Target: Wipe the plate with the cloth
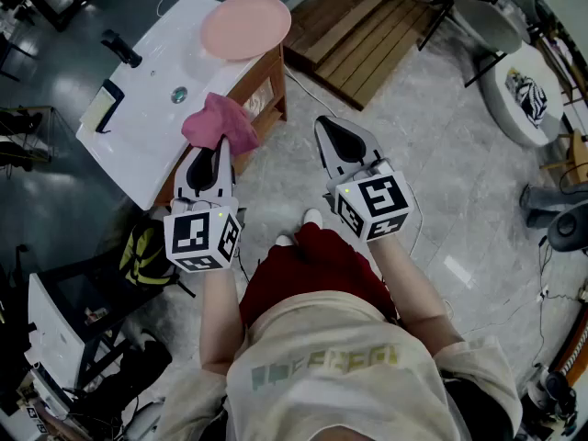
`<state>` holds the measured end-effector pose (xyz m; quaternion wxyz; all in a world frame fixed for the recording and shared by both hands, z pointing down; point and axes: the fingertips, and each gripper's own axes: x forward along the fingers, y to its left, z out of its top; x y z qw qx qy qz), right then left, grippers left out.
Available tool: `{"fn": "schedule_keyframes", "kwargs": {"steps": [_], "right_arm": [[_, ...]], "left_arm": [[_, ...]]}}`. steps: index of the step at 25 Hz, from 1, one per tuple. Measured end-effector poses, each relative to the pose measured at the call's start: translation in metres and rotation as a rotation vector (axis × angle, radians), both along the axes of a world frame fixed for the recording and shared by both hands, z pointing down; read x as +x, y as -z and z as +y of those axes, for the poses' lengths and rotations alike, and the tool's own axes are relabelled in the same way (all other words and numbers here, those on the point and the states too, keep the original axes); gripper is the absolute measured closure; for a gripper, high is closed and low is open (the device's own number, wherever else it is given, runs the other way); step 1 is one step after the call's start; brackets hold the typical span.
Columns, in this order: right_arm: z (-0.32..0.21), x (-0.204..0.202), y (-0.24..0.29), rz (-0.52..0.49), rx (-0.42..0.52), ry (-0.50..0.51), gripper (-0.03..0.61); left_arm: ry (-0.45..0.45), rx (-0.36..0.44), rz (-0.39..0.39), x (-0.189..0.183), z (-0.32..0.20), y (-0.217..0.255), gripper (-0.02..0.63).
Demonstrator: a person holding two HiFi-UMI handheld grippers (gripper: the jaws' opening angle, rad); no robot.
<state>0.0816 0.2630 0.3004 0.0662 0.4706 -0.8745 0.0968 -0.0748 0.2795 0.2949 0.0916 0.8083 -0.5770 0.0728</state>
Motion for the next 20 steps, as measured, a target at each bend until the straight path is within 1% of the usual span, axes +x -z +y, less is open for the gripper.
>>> {"fn": "schedule_keyframes", "kwargs": {"steps": [9,16,20], "right_arm": [[-0.035,0.008,-0.002,-0.021,0.002,0.003,0.541],[-0.055,0.015,-0.006,-0.054,-0.025,0.049,0.54],[-0.066,0.027,-0.008,-0.063,-0.033,0.052,0.54]], "left_arm": [[0.012,0.007,-0.008,0.009,-0.028,-0.001,0.554],[0.049,0.008,-0.003,0.015,-0.047,0.002,0.552],[0.067,0.02,0.001,0.021,-0.059,0.007,0.553]]}}
